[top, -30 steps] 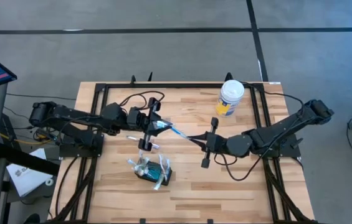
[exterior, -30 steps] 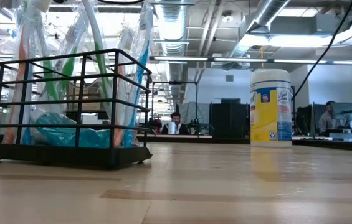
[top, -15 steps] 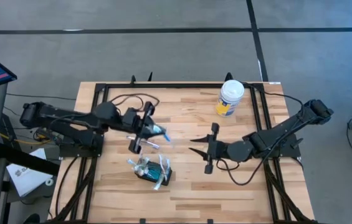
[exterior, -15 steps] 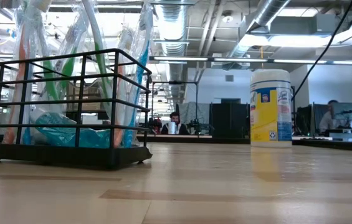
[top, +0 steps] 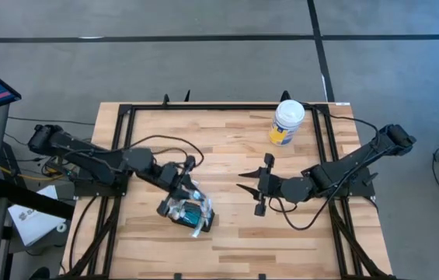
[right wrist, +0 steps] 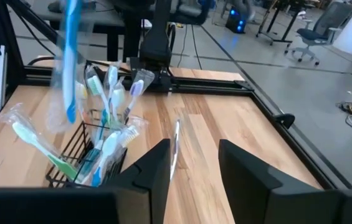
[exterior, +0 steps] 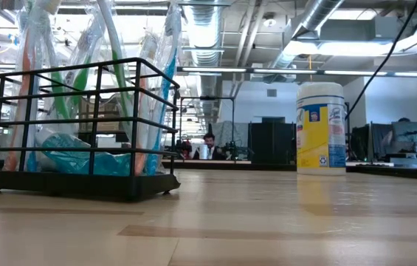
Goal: Pick & Place toothbrushing station
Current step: Put the blue toothbrush into the mesh organizer
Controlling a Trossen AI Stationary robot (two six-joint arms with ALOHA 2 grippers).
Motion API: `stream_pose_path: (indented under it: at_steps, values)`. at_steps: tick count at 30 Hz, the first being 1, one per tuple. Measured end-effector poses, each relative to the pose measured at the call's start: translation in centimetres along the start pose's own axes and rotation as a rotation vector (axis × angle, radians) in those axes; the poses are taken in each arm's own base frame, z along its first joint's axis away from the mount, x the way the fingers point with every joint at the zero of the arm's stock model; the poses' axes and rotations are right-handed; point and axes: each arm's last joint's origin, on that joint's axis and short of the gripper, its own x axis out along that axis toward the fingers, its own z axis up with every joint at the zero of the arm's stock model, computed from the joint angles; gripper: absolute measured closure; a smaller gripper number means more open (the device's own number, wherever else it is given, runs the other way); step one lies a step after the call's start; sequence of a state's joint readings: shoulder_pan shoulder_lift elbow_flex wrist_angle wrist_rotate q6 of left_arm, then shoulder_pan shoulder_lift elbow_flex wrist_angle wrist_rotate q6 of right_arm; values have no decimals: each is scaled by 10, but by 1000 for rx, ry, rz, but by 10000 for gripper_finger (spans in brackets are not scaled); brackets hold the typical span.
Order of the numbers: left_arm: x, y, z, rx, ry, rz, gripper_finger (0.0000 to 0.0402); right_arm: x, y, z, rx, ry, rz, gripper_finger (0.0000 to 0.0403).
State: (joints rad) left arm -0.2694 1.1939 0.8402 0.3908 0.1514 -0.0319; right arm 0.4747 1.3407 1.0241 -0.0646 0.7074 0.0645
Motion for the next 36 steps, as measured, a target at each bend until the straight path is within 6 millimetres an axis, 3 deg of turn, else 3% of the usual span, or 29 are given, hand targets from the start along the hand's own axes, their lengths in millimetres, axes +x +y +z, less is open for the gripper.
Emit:
stream_pose_path:
  at_steps: [14,23,36]
  values:
    - [30,-22,-39,23,141,27,395,1,1,-5,14,33,-2,280]
    - [31,-34,-46,61,160,42,394,1,1,-5,14,32,-2,280]
    - [20,-33,-74,58,173,115,394,1,1,-5,14,32,-2,280]
